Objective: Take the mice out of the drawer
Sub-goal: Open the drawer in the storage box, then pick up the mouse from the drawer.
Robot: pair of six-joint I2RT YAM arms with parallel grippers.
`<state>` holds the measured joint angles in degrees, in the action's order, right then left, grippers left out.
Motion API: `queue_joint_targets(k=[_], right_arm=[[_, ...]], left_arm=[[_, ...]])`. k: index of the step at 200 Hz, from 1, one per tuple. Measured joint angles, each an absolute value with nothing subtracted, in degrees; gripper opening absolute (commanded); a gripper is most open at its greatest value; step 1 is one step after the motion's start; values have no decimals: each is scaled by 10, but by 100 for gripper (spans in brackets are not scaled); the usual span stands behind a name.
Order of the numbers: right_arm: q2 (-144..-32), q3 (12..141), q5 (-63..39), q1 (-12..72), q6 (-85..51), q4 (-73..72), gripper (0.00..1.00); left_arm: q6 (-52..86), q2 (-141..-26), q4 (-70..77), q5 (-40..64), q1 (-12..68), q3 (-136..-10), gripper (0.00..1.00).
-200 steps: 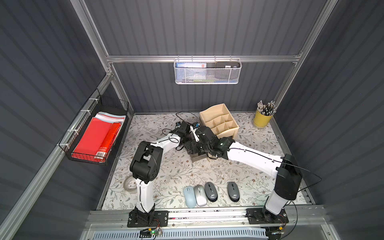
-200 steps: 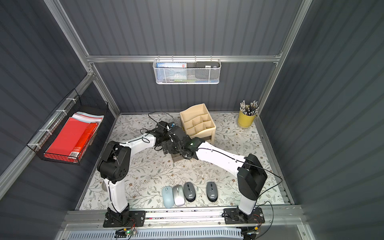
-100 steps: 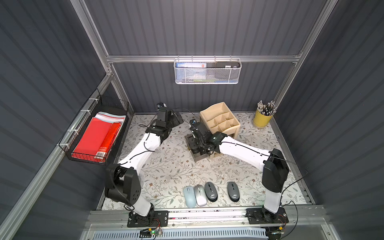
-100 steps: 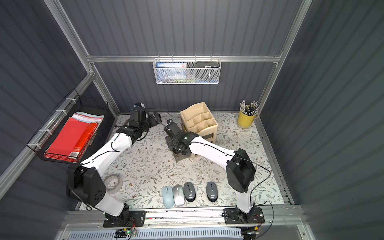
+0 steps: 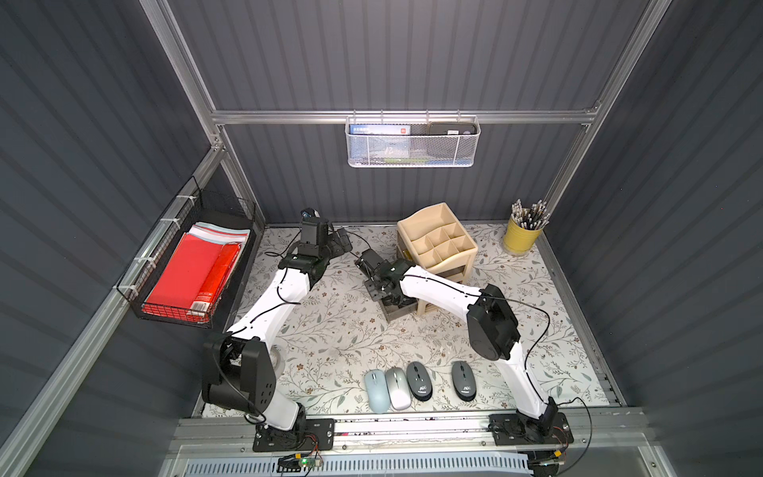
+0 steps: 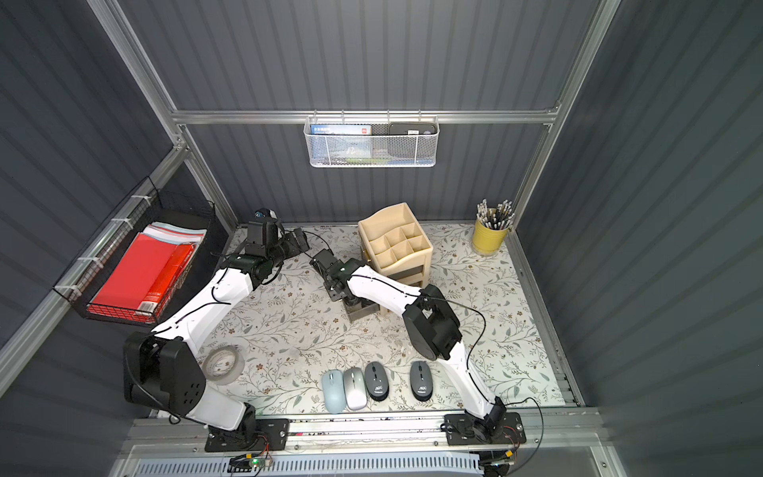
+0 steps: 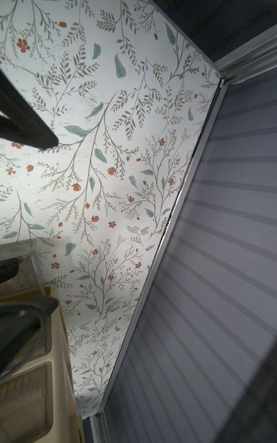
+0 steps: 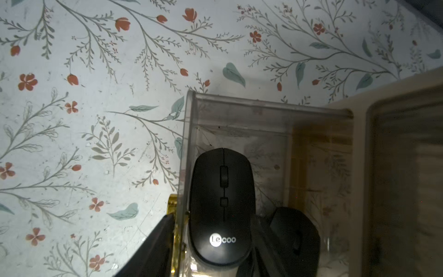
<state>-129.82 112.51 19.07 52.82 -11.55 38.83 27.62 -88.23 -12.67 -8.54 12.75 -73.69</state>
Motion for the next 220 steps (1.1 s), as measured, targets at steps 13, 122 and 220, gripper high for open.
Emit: queue_joint_targets(k=[13,122,220], right_arm=[[-1279,1096,191,528,-115,379,56],[-1191,974,164,486,-103,307,56],[-1251,1018,154,488,-55,353,83]], left_arm=[[273,-882,-126,-85,127,-737,99],[270,-903,-125,-79,125,-737,99],[267,-911,-121,-74,123,-717,99]])
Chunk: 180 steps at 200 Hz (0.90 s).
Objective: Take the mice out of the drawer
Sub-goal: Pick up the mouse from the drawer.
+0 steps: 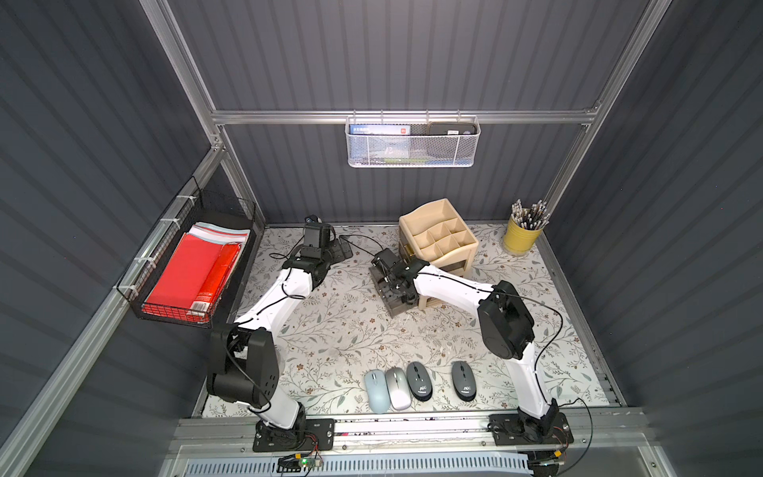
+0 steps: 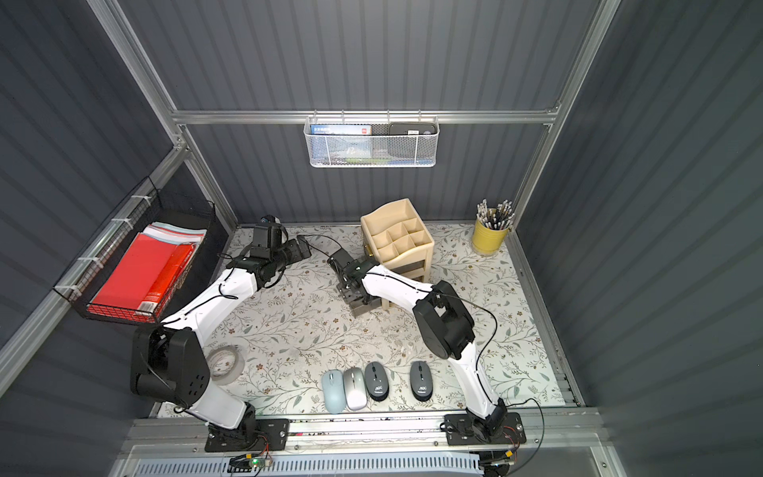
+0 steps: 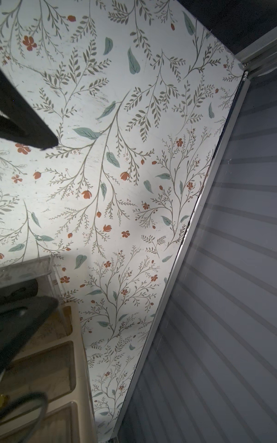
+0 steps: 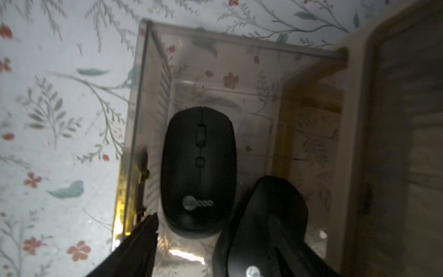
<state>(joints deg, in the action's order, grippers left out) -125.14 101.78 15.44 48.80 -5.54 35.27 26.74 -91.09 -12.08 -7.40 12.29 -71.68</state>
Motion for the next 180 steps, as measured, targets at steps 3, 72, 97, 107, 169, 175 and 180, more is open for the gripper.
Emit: queue_joint_targets(k=[3,72,97,107,169,175,180], right_arm=[[-1251,1018,152,488,-52,352,84],[-1270,1046,99,473,-17,373,79],[-1299,1072,74,465,10,376,81],[-1310,1088,67,464,18,384,83],[-1352,1164,55,445,81,434,92],[-1359,1176,54,443,85,441,92],[-1365,1187,54,441,87,448,92]], left_arm=[[267,-912,-121,-74,123,-717,99],[265,-922,-121,-68,123,-717,99],[265,-927,-121,-68,123,-717,99],[265,-927,-121,-67,123,-717,99],[261,-928,-121,-65,123,-717,99],[261,-928,-121,-65,123,-717,99],[261,-928,-121,-65,123,-717,99]])
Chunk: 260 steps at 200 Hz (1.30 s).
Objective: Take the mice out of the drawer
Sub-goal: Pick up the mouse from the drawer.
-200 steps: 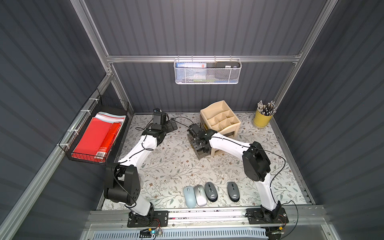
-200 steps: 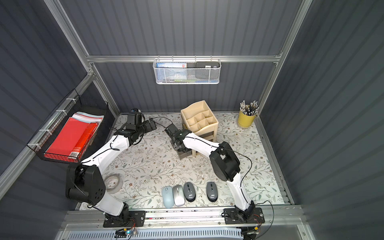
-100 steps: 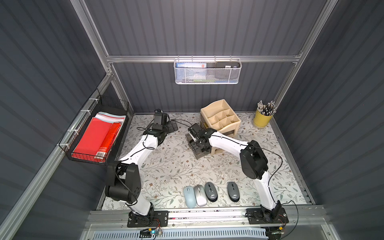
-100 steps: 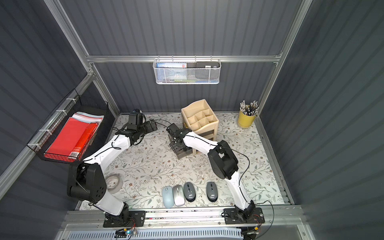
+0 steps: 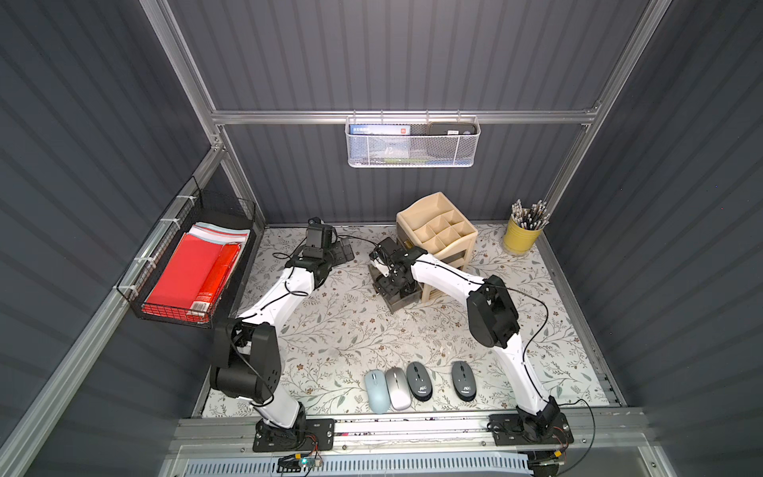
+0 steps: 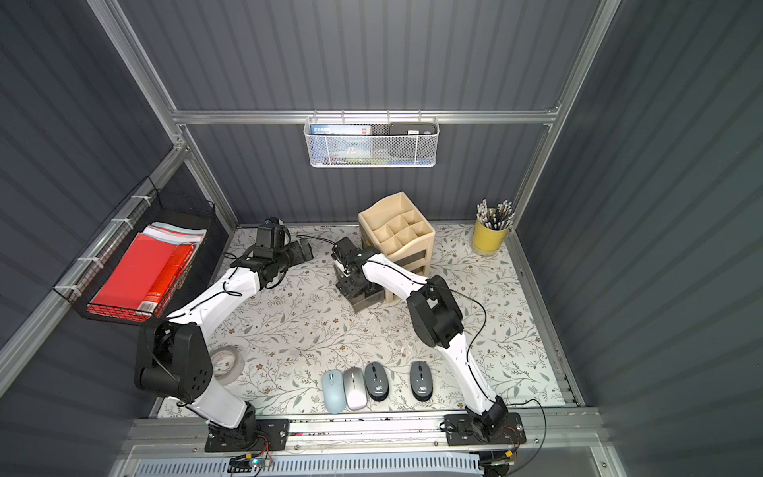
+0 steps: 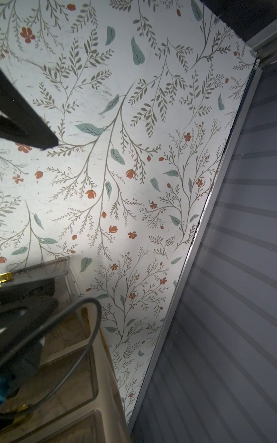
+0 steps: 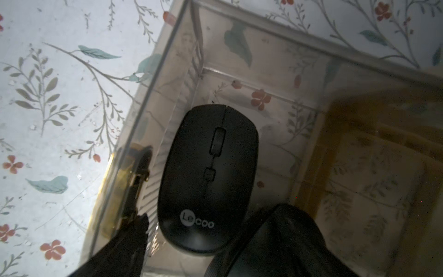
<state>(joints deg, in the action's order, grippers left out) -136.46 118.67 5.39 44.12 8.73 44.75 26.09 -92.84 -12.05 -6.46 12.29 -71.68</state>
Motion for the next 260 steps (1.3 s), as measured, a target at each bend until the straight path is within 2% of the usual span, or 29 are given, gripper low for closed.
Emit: queue_joint_targets(k=[9,20,32,52,69,85,99,108,112,137,151,167,192,211,230,246,260], right_arm=[[-1371,1199,53,439,93,455,90],[-1373,1201,48,437,102,456,67],[-1369,1195,41,434,109,452,59],[-1362,1183,19,428,129,445,66],[-1346,1160,-14,419,153,430,80],[-1328,1131,-46,412,177,411,87],[-1319,1117,-63,407,197,404,82],[-1320,1118,-74,405,210,407,65],[-1321,1119,-80,403,217,409,62],[-1348,1170,-80,402,228,449,51],[-1364,1195,-65,405,236,465,51],[-1367,1197,-51,411,241,470,61],[-1381,1201,-52,416,237,478,63],[-1395,1221,-48,418,231,494,76],[-1414,1237,-33,421,230,500,83],[-1415,1239,-23,422,229,498,82],[-1415,1239,-22,423,229,497,68]], left_arm=[[261,-930,-121,-64,123,-717,99],[260,-932,-121,-64,123,-717,99],[260,-934,-120,-64,123,-717,99],[259,-935,-119,-64,123,-717,99],[259,-935,-119,-64,123,-717,99],[259,-935,-118,-64,123,-717,99],[259,-935,-116,-64,123,-717,99],[259,-935,-116,-64,123,-717,99],[259,-935,-116,-64,123,-717,99],[256,-935,-114,-60,123,-717,99],[254,-936,-112,-57,123,-717,99],[252,-937,-112,-56,123,-717,99],[250,-940,-112,-55,123,-717,99],[250,-942,-112,-55,123,-717,99],[250,-943,-112,-53,123,-717,99],[248,-944,-112,-53,123,-717,99],[246,-944,-112,-51,123,-717,99]])
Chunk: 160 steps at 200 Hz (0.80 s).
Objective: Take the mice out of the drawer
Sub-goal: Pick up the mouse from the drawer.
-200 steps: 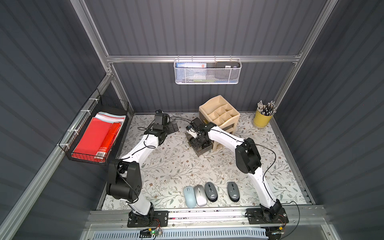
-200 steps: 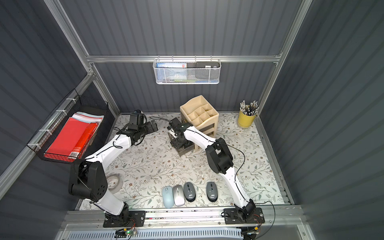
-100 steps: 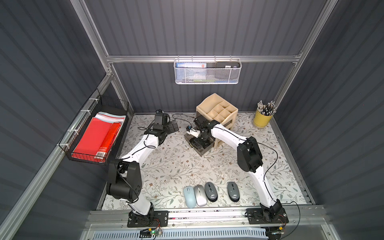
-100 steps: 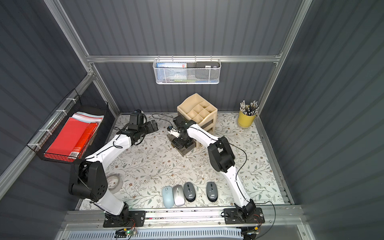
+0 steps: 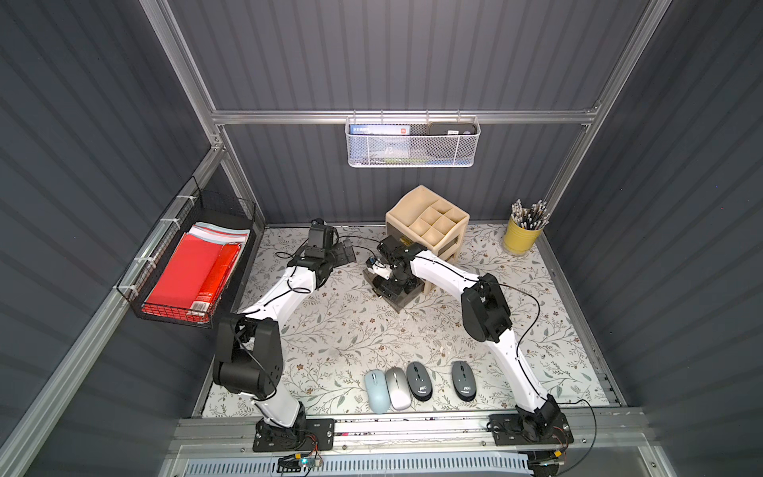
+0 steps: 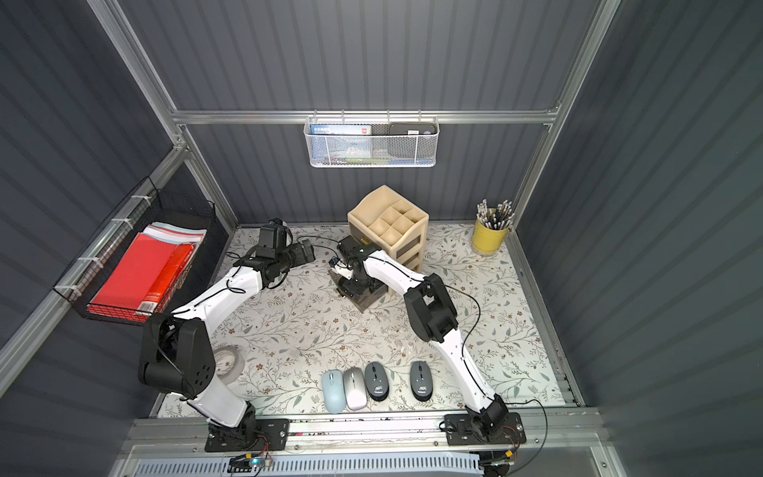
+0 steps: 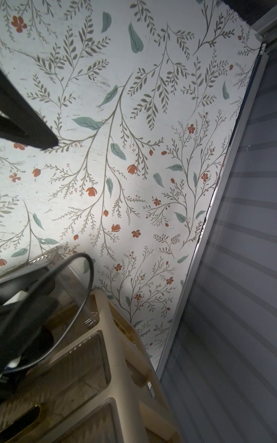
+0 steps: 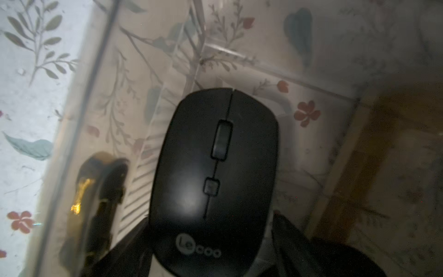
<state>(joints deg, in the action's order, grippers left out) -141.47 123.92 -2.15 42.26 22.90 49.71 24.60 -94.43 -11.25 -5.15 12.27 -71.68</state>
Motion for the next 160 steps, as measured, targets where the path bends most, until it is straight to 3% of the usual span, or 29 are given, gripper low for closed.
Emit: queue_joint_targets(k=[17,46,111,160], right_arm=[[-1415,1242,-21,423,229,499,51],[-1414,1244,-18,423,227,500,46],[-1370,1185,21,424,187,464,45],[-1292,1131,-10,420,168,439,45]], left_arm=[[246,-944,-112,-51,123,-717,99],[245,-944,-112,-51,123,-717,99],[243,-944,-112,-49,120,-717,99],[240,-944,-112,-44,119,-717,99]])
